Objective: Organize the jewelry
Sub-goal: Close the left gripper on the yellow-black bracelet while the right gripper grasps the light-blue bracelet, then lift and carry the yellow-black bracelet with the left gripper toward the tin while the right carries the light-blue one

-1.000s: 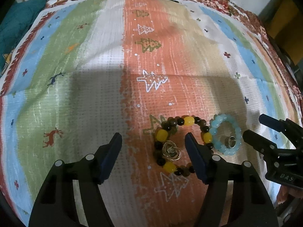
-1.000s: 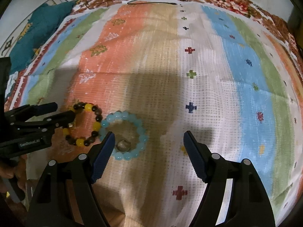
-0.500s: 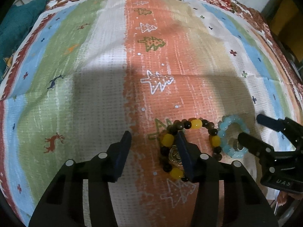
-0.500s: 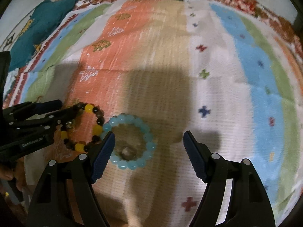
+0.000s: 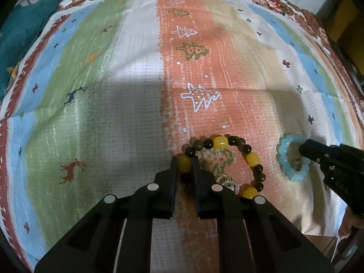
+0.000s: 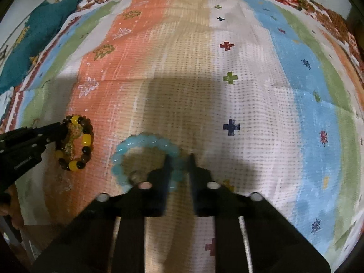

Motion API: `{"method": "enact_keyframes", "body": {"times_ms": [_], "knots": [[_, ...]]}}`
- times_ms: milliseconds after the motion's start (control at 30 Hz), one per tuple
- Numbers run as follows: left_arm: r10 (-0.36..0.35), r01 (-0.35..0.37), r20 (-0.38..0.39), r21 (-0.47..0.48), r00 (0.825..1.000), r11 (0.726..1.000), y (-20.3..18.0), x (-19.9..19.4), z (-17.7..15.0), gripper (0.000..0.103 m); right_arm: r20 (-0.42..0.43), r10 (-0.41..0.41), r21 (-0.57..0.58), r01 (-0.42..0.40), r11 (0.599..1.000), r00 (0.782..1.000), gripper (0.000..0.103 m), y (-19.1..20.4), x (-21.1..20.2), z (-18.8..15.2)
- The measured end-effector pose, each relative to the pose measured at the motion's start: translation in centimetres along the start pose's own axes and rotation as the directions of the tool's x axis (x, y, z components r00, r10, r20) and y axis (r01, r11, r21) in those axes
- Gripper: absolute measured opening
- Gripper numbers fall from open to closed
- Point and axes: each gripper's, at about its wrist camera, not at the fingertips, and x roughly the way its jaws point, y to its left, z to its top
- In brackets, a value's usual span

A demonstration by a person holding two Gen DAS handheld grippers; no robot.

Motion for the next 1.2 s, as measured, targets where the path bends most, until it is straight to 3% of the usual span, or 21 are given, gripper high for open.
{"method": "enact_keyframes", "body": {"times_ms": [400, 733, 1200], "knots": [[-0.048, 0.05, 0.053, -0.051, 0.997, 0.997, 1.2, -3.4, -0.3, 0.011, 0.04, 0.015, -0.033, -0.014, 0.999, 0.999, 0.012, 0.6, -2.4, -0.3], [-0.084, 0.087, 0.091, -0.034, 0.992, 0.996, -0.1, -5.9, -0.9, 0.011, 0.078, 0.002, -0.102, 0.006, 0.995, 0.997, 0.012, 2.4, -4.5, -1.0], [-0.12, 0.122, 0.131, -0.009, 0.984, 0.992, -1.9, -8.0, -1.4, 0.011, 0.109, 0.03, -0.112, -0.018, 0.994, 0.994, 0.012, 3.0, -6.4, -1.9]]}}
